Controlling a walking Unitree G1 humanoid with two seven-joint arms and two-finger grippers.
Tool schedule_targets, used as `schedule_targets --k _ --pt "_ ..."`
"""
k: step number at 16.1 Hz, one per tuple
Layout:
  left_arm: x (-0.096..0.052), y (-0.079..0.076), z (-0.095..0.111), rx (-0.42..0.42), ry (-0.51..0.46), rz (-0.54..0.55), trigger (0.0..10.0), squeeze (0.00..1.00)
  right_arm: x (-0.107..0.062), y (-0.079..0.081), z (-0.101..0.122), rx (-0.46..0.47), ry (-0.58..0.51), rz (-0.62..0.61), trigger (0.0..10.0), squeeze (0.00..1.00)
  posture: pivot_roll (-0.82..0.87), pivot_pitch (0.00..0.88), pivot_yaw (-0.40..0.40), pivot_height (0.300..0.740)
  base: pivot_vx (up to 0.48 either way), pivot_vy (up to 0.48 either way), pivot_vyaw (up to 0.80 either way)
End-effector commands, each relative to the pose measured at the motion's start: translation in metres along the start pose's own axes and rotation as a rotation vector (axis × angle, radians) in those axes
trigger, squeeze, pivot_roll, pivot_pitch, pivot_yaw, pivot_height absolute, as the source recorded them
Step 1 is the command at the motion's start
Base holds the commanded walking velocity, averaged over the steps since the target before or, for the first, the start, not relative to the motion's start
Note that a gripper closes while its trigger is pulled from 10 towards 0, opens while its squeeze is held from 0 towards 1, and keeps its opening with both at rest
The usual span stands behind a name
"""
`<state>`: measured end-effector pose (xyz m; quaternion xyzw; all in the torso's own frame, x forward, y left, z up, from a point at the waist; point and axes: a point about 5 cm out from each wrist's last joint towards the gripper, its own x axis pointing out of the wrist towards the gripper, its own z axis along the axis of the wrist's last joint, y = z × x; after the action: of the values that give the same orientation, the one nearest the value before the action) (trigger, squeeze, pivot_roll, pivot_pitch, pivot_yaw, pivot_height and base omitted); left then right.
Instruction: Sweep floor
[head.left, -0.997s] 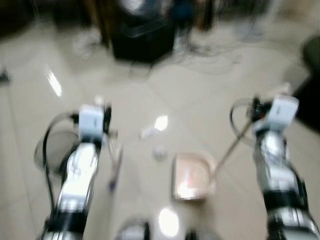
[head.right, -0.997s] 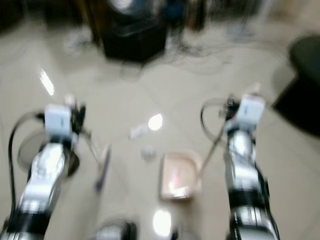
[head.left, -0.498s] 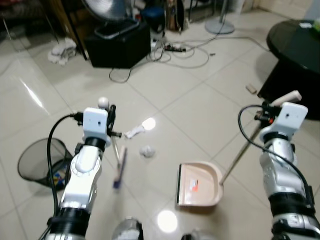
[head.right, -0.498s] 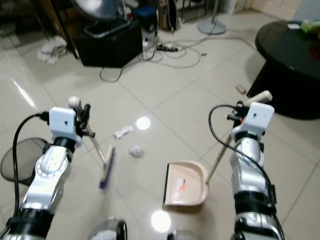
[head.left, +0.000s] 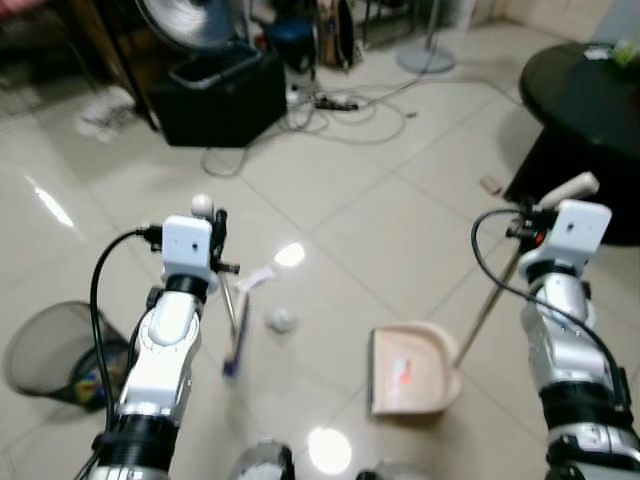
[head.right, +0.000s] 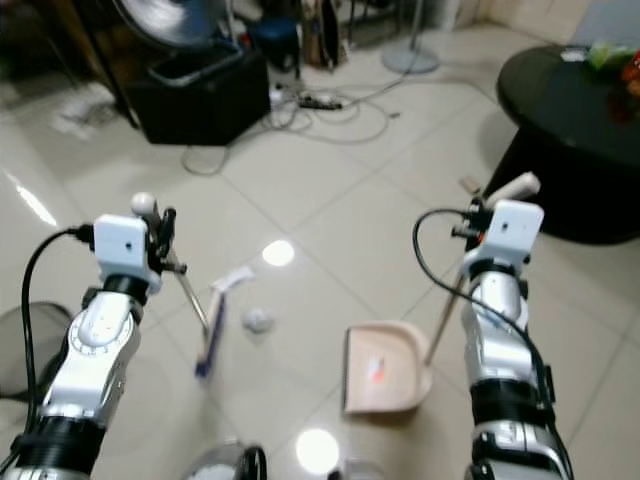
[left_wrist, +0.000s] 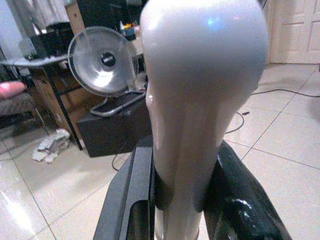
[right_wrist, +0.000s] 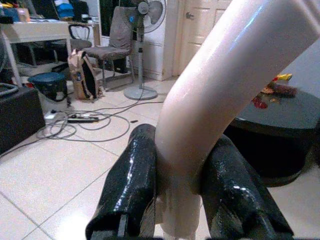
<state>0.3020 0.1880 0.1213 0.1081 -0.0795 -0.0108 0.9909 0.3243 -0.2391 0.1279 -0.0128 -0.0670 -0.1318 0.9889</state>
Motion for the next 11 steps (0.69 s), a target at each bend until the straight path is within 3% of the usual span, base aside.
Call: schedule_targets --k 1,6,11 --pt "0.002 0.006 0.007 0.023 -0.034 0.019 10.0 0.00 0.004 0.009 0.010 0.031 -0.047 0.023 10.0 0.00 0.00 0.135 0.005 0.740 0.398 0.000 0.00" --pt "0.000 0.007 0.006 0.024 -0.033 0.027 10.0 0.00 0.005 0.019 0.010 -0.026 -0.060 0.079 10.0 0.00 0.01 0.138 0.002 0.740 0.397 0.000 0.00" --pt "0.000 0.008 0.006 0.032 -0.031 0.025 10.0 0.00 0.005 0.020 0.010 -0.020 -0.067 0.071 10.0 0.00 0.01 0.141 0.005 0.740 0.398 0.000 0.76"
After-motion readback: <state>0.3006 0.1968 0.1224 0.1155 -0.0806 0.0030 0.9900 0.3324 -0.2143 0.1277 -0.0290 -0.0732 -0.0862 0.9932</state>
